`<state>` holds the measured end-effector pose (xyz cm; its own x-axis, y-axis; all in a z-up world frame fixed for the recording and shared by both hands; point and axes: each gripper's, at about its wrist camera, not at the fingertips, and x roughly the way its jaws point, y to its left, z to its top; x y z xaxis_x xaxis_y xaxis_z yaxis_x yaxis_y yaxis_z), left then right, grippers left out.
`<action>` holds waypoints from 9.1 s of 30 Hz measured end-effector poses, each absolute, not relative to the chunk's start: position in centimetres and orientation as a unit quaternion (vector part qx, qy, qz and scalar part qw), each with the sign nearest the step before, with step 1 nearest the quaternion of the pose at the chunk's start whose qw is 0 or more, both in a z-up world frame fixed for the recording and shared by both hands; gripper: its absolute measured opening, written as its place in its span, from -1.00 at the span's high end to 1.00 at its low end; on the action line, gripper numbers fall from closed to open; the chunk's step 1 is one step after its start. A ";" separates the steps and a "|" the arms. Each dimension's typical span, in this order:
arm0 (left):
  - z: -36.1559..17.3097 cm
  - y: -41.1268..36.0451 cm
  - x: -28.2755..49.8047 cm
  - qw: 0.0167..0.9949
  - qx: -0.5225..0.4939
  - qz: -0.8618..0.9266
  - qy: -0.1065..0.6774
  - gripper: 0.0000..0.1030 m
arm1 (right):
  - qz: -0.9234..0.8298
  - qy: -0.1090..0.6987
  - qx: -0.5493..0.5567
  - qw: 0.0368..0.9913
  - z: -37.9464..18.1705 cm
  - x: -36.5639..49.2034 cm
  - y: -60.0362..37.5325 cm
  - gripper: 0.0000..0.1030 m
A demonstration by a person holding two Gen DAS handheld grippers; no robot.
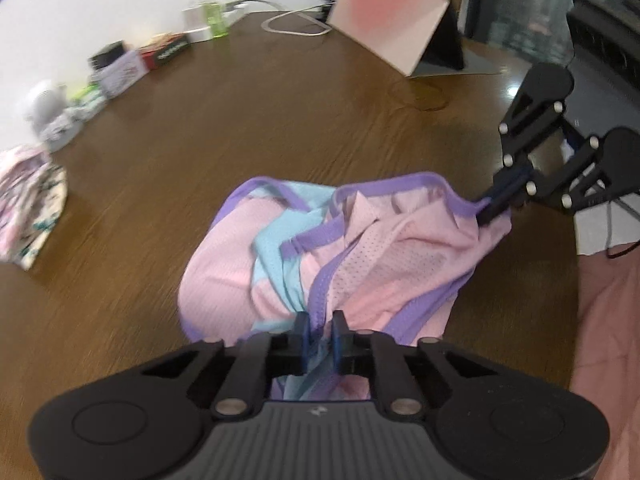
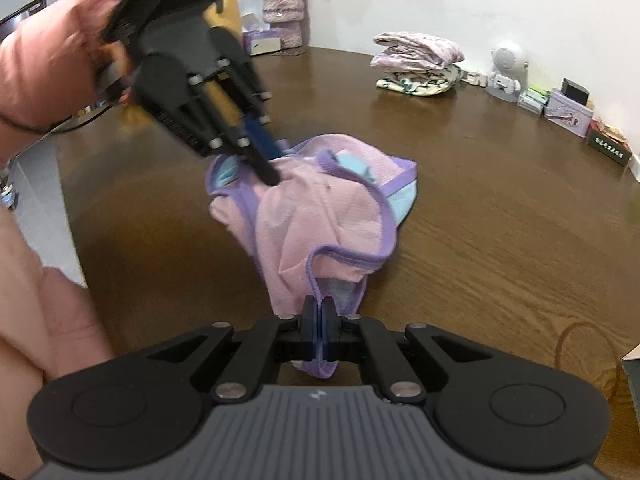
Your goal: Fold clothes
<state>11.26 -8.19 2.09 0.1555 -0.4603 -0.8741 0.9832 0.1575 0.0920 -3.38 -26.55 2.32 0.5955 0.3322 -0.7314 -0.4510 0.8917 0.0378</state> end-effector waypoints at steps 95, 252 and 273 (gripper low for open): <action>9.4 -0.6 -5.5 0.911 0.165 -0.296 0.233 0.97 | 0.269 0.226 -0.240 0.905 12.2 12.0 -14.5 0.97; 1.9 3.8 2.1 0.796 0.015 -0.487 0.360 0.20 | 0.269 0.476 -0.089 0.833 0.5 8.4 -22.6 0.78; 4.9 22.6 17.1 0.923 0.074 -0.158 0.342 0.08 | 0.288 0.394 -0.125 0.864 9.8 23.4 -9.2 0.17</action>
